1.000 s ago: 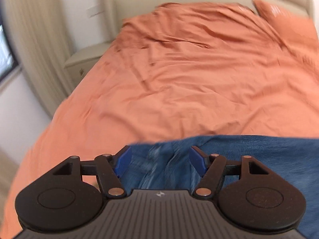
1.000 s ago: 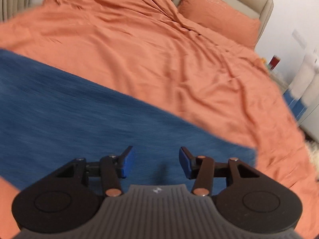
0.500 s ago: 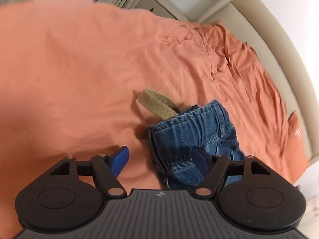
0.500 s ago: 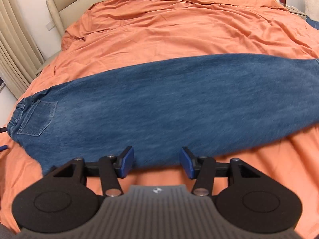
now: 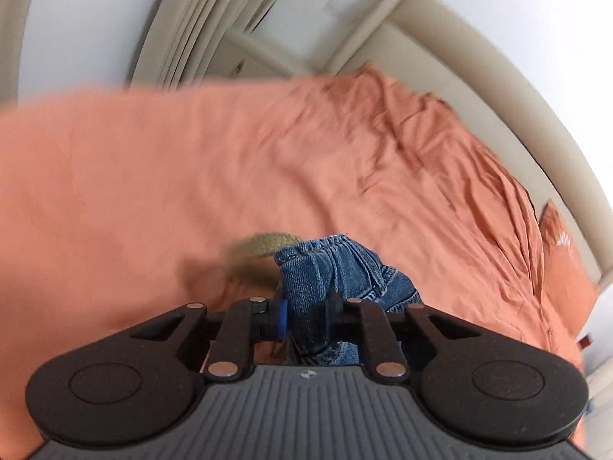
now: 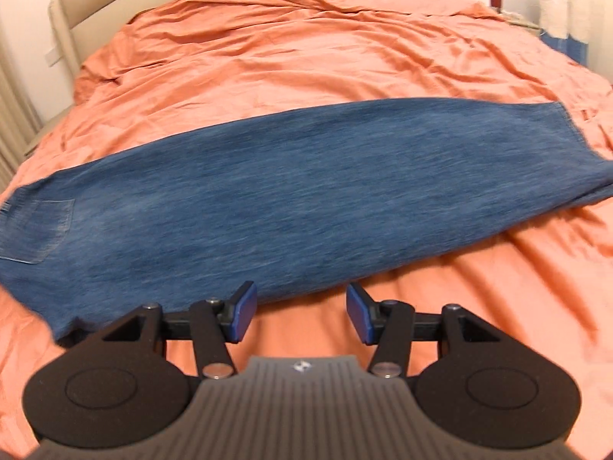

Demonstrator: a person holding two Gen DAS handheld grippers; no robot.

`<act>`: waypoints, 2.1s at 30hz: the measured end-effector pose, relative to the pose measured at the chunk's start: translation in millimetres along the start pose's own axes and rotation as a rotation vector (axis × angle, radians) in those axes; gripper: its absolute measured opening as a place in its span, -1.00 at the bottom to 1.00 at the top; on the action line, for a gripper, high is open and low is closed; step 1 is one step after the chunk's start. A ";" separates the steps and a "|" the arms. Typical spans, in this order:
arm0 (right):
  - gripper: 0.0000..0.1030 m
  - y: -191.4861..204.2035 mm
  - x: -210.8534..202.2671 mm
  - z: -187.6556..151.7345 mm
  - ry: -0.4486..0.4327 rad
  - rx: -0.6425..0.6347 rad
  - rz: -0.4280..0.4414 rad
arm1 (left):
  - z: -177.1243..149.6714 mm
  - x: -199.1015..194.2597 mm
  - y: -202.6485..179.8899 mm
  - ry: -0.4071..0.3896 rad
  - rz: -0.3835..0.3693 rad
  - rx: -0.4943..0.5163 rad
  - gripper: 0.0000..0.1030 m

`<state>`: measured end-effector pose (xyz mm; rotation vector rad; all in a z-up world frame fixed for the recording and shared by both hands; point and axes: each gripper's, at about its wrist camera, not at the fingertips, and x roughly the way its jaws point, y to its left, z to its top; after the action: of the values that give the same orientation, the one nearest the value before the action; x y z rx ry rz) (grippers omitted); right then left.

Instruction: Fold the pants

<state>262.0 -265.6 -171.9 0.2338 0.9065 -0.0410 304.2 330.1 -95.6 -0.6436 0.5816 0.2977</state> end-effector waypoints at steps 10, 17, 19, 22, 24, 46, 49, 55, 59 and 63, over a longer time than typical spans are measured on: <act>-0.07 -51.4 -20.0 14.3 -0.034 0.066 -0.080 | -22.8 68.8 27.3 0.128 0.250 0.162 -0.62; -0.07 -120.7 -46.4 25.4 -0.079 0.251 -0.103 | -15.3 52.8 -1.2 0.155 0.291 0.327 -0.03; -0.06 -147.1 -55.9 28.6 -0.111 0.331 -0.090 | -11.6 34.8 -13.8 0.101 0.342 0.394 0.27; -0.06 -194.1 -68.3 31.4 -0.170 0.501 -0.070 | -6.9 9.1 -35.1 0.049 0.342 0.445 0.27; -0.08 -226.2 -72.4 31.9 -0.193 0.593 -0.042 | -7.7 -6.8 -54.3 0.032 0.320 0.476 0.27; -1.00 -388.1 15.8 60.2 -0.193 0.910 0.160 | -133.5 -14.9 -286.9 0.209 0.005 0.687 0.13; -1.00 -386.2 4.5 61.8 -0.210 0.855 0.164 | -155.1 -11.7 -310.3 0.219 -0.036 0.735 0.13; -1.00 -401.7 30.3 39.3 -0.124 0.936 0.134 | -201.2 -0.4 -351.7 0.271 -0.098 0.805 0.06; -0.79 -408.9 25.1 34.3 -0.139 0.979 0.186 | -226.8 5.2 -374.3 0.300 -0.152 0.838 0.06; -0.08 -415.4 20.3 30.7 -0.147 0.999 0.274 | -253.5 16.9 -394.9 0.341 -0.195 0.872 0.06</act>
<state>242.8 -675.5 -246.0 1.2637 0.6364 -0.2545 383.4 -132.5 -82.1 0.1049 0.8864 -0.2599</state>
